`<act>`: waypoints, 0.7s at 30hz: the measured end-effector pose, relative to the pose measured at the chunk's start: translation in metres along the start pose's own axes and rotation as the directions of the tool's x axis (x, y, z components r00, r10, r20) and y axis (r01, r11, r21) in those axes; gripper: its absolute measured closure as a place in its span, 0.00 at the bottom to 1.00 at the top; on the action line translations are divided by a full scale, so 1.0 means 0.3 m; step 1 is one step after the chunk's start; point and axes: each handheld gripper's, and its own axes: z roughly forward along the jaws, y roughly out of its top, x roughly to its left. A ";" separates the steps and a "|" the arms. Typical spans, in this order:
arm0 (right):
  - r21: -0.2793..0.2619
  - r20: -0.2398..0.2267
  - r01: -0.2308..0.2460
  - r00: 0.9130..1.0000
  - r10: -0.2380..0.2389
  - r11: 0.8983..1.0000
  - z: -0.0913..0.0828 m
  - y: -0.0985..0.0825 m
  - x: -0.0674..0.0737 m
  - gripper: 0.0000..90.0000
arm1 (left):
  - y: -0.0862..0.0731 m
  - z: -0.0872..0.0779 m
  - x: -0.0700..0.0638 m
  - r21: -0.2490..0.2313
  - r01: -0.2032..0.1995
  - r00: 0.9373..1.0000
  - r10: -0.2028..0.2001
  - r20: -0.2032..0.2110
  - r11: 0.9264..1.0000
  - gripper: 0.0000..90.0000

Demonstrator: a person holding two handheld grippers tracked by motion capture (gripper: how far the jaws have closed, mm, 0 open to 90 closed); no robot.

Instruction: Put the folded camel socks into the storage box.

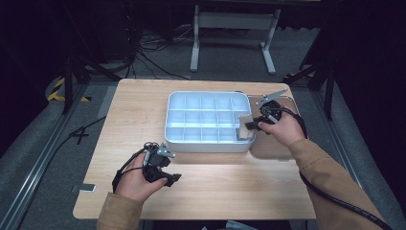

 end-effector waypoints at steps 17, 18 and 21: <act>0.194 0.031 -0.012 1.000 0.006 0.981 0.102 0.018 0.006 0.84 | -0.001 0.004 0.008 0.008 0.005 1.000 -0.005 0.010 1.000 0.42; 0.205 0.029 -0.010 1.000 0.004 0.979 0.107 0.018 0.008 0.84 | -0.001 0.005 0.008 0.005 0.004 1.000 -0.004 0.009 1.000 0.41; 0.241 0.038 0.001 0.999 -0.010 0.971 0.124 0.020 0.017 0.84 | -0.002 0.007 0.007 0.007 0.005 1.000 -0.005 0.011 1.000 0.41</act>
